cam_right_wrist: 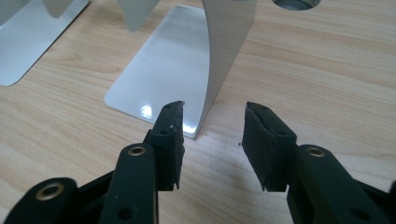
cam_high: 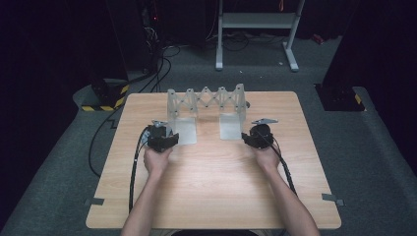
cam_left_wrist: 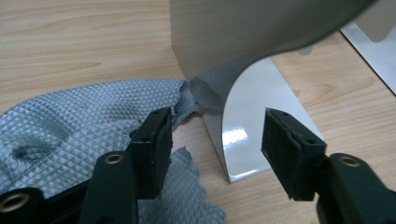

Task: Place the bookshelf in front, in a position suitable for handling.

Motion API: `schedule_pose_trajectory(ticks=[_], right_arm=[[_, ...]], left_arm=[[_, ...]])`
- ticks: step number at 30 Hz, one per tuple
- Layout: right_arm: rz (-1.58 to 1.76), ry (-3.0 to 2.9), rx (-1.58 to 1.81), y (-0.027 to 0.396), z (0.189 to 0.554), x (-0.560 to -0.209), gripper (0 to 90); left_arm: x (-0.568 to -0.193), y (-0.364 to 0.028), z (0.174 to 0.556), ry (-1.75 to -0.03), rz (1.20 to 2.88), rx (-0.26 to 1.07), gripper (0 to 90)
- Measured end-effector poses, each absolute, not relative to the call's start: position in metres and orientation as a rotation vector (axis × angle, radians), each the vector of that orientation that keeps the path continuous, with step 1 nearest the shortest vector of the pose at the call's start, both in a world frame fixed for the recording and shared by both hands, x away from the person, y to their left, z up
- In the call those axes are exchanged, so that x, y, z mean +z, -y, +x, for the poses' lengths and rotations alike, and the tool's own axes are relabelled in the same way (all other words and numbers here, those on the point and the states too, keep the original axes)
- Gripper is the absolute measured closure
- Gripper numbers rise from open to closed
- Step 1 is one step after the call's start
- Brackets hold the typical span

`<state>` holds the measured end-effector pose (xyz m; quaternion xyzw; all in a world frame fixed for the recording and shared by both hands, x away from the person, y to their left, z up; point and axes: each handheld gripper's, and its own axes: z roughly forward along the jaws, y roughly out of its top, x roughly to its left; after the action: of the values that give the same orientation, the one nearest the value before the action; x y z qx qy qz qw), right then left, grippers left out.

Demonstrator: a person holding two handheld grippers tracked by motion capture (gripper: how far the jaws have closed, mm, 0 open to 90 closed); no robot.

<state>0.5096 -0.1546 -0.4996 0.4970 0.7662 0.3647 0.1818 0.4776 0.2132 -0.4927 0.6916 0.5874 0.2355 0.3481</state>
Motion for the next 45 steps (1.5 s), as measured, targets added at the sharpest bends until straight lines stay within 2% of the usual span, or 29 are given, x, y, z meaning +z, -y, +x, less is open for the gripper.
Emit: schedule_pose_trajectory(ticks=[8,17,23,24,25,26,45], right_arm=[[1.427,-2.115,1.017,0.141,0.523,-0.508,64.6],[1.477,-2.087,1.014,0.140,0.531,-0.519,71.6],[1.469,-2.082,0.995,0.136,0.531,-0.521,80.8],[1.461,-2.086,0.978,0.136,0.531,-0.521,84.2],[1.461,-2.086,0.978,0.136,0.531,-0.521,84.2],[1.459,-2.086,0.959,0.137,0.530,-0.521,84.8],[1.457,-2.085,0.895,0.153,0.518,-0.520,88.4]], left_arm=[[-0.498,-0.212,0.489,-1.551,1.782,0.598,49.0],[-0.500,-0.213,0.492,-1.558,1.736,0.558,66.1],[-0.509,-0.214,0.496,-1.588,1.755,0.522,72.6],[-0.510,-0.214,0.496,-1.587,1.754,0.517,75.8],[-0.510,-0.214,0.496,-1.583,1.752,0.510,75.8],[-0.510,-0.213,0.496,-1.580,1.747,0.503,79.8],[-0.509,-0.210,0.489,-1.539,1.789,0.494,81.2]])
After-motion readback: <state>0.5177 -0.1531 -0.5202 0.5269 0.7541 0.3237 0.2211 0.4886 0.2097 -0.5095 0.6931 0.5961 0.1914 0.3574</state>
